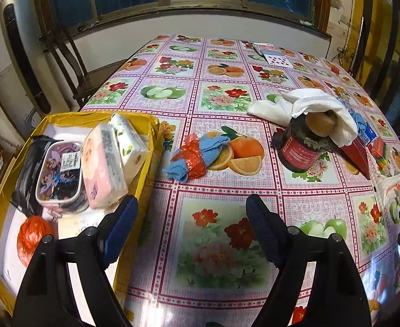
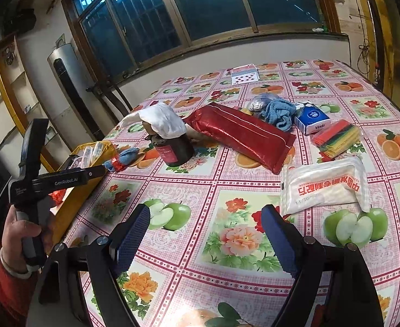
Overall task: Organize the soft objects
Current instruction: 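Withdraw both open tools from the tray back over the table, then grasp the blue-orange toy with the left tool while the right grasps the red foil pouch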
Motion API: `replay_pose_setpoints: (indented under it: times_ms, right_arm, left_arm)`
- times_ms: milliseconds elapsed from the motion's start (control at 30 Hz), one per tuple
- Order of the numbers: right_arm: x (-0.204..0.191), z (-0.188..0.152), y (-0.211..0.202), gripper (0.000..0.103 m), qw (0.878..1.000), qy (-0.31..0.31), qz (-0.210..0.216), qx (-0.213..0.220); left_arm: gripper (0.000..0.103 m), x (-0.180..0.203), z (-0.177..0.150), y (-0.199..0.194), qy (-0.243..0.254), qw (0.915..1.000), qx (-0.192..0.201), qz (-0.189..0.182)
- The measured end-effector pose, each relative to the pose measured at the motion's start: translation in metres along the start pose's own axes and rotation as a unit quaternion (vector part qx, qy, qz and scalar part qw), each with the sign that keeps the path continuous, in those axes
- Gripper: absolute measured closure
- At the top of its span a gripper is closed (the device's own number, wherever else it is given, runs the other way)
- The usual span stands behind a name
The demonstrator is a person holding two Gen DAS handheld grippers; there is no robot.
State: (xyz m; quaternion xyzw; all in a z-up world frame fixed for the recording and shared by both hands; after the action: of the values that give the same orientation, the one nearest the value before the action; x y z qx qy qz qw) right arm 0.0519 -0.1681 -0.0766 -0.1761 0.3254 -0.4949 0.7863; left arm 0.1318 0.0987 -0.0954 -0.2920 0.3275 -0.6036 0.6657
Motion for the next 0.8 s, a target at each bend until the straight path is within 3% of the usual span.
replay_pose_setpoints:
  times_ms: [67,133,433,533,600,700,800]
  right_arm:
    - [-0.001,0.002,0.004,0.017,1.000,0.001,0.004,-0.005]
    - [0.000,0.007,0.008,0.017,1.000,0.000,-0.001,-0.011]
    - [0.005,0.043,0.022,0.017,1.000,0.010,0.008,-0.025]
    - [0.010,0.058,0.033,0.016,0.999,-0.032,-0.027,-0.022]
    - [0.014,0.066,0.044,0.010,0.996,-0.075,-0.052,-0.023]
    - [0.021,0.069,0.072,0.008,0.980,-0.165,-0.098,-0.047]
    - [0.028,0.067,0.100,0.008,0.964,-0.224,-0.124,-0.076]
  left_arm:
    - [0.021,0.007,0.008,0.007,0.028,0.9995,-0.016,0.002]
    - [0.021,0.019,0.015,0.015,0.053,0.9978,-0.033,-0.020]
    - [0.021,0.025,0.040,0.061,0.096,0.9917,-0.084,-0.017]
    - [0.021,0.025,0.039,0.070,0.112,0.9895,-0.091,-0.013]
    - [0.021,0.024,0.037,0.075,0.118,0.9883,-0.096,-0.012]
    - [0.021,0.028,0.033,0.076,0.139,0.9857,-0.094,-0.016]
    - [0.021,0.034,0.026,0.084,0.134,0.9828,-0.119,-0.044]
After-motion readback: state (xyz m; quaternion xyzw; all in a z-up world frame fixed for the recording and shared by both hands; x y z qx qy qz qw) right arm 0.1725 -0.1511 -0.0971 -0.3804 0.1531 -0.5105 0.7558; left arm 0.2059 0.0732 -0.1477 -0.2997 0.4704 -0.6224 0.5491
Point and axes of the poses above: each gripper's, at about its wrist camera, not at the fingertips, and y roughly the way its jaws point, x to its right, z to its top, the point moved 10 cm from there along y, roughly the way its jaws point, and after that the axes turned 3 degrees about z, right-handed, at the moved point
